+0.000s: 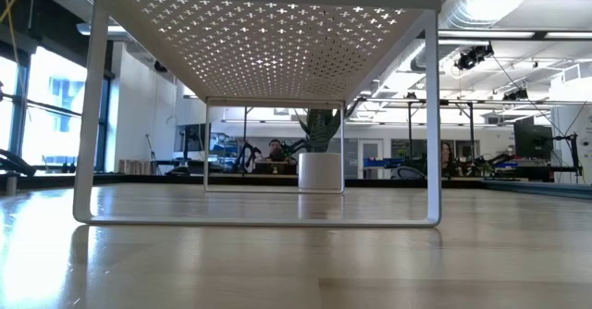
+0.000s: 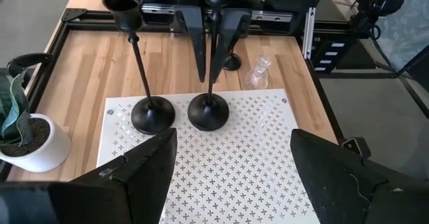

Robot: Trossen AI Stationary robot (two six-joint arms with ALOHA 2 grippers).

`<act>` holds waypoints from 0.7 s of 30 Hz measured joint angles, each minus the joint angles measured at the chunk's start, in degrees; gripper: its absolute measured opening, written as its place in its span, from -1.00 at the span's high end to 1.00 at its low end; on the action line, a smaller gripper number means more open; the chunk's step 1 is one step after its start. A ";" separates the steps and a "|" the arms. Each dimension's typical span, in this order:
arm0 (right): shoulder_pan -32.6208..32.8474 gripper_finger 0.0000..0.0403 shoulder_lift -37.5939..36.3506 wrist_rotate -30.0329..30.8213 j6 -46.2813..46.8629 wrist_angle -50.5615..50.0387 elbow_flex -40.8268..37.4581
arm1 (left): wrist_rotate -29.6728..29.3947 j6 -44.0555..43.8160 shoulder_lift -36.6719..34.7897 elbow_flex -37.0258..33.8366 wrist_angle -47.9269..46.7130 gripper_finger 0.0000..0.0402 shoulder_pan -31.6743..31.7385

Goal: Pick & Place candle stick holders
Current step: Put the top black candle holder on the shelf aligned with the other black candle holder

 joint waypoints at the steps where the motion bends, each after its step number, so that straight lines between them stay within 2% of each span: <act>1: 0.00 0.77 0.00 0.13 -0.01 0.03 0.00 | -0.02 0.00 0.00 0.00 0.00 -0.43 0.00; 7: 0.00 0.60 0.00 0.32 -1.38 -0.01 0.00 | -0.05 0.00 0.00 0.00 0.00 -0.43 0.00; 21: -0.02 0.05 0.00 -1.28 -1.96 -0.01 0.02 | -0.07 0.42 0.00 0.02 0.00 -0.43 0.00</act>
